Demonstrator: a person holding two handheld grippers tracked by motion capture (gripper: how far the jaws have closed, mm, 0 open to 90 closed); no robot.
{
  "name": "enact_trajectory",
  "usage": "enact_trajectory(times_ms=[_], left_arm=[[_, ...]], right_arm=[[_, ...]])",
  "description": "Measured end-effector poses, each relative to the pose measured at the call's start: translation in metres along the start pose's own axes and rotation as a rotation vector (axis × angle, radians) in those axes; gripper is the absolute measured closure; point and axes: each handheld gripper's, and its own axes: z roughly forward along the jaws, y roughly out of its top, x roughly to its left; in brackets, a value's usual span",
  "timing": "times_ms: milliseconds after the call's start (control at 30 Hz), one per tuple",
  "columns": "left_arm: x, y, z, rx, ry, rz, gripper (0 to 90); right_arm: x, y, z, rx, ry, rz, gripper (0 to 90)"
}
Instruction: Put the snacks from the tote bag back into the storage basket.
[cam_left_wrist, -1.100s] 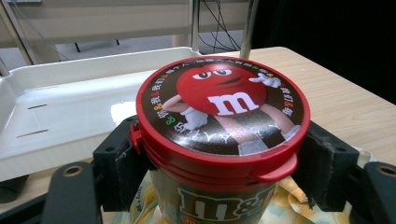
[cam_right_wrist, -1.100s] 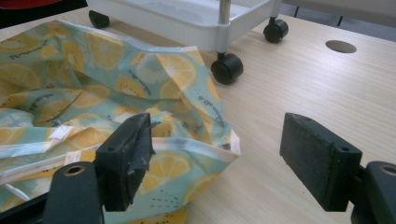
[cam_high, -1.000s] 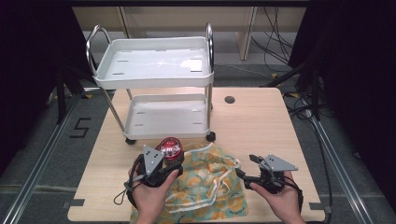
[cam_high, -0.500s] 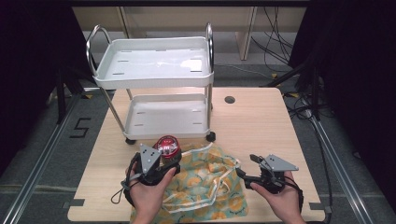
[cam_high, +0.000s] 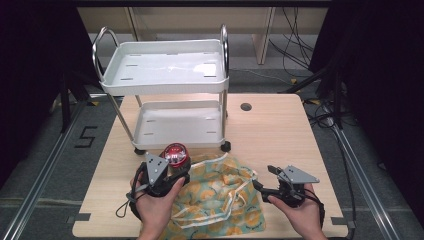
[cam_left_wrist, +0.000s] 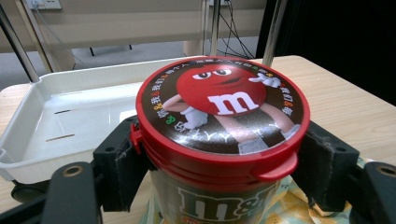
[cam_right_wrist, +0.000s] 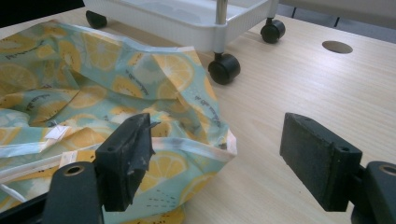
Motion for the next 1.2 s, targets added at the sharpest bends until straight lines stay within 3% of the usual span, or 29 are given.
enact_trajectory(times_ms=[67,100,167,200,233,267,467,533,567,600,633,733,1200], left_arm=[[0.001,0.000,0.000,-0.003,0.004,-0.005,25.5],[0.002,0.000,0.000,-0.002,0.005,-0.003,25.5],[0.003,0.001,0.000,-0.002,0.005,-0.006,25.4],[0.004,0.001,0.000,-0.001,0.008,-0.006,25.4],[0.004,0.001,0.000,-0.001,0.010,-0.010,25.5],[0.004,0.001,0.000,-0.003,0.011,-0.014,25.5],[0.007,0.003,-0.001,-0.011,0.014,-0.016,25.5],[0.007,0.003,-0.001,-0.014,0.015,-0.015,25.4],[0.008,0.004,-0.002,-0.013,0.017,-0.015,25.5],[0.008,0.004,-0.002,-0.012,0.017,-0.016,25.5],[0.008,0.004,-0.002,-0.012,0.019,-0.017,25.5],[0.008,0.004,-0.002,-0.018,0.020,-0.020,25.4],[0.012,0.006,-0.003,-0.020,0.029,-0.024,25.4]], right_arm=[[0.002,0.000,-0.001,0.009,0.001,0.029,26.2],[0.000,0.000,0.000,0.004,0.000,0.005,26.2],[0.003,0.000,-0.001,0.014,0.000,0.040,26.2],[0.000,0.000,0.000,0.004,0.000,0.006,26.2],[0.000,0.000,0.000,0.005,-0.001,0.004,26.2],[0.001,0.000,-0.001,0.009,-0.001,0.022,26.2],[0.001,0.000,0.000,0.007,0.003,0.011,26.2],[0.003,0.000,-0.001,0.010,0.000,0.032,26.2],[0.001,0.000,0.000,0.002,-0.002,0.005,26.2],[0.003,0.000,-0.001,0.010,0.001,0.031,26.2],[0.000,0.000,0.000,0.004,0.001,0.006,26.2],[0.000,0.000,0.000,0.002,-0.004,-0.002,26.2],[0.000,0.000,0.000,0.003,0.000,0.007,26.3]])
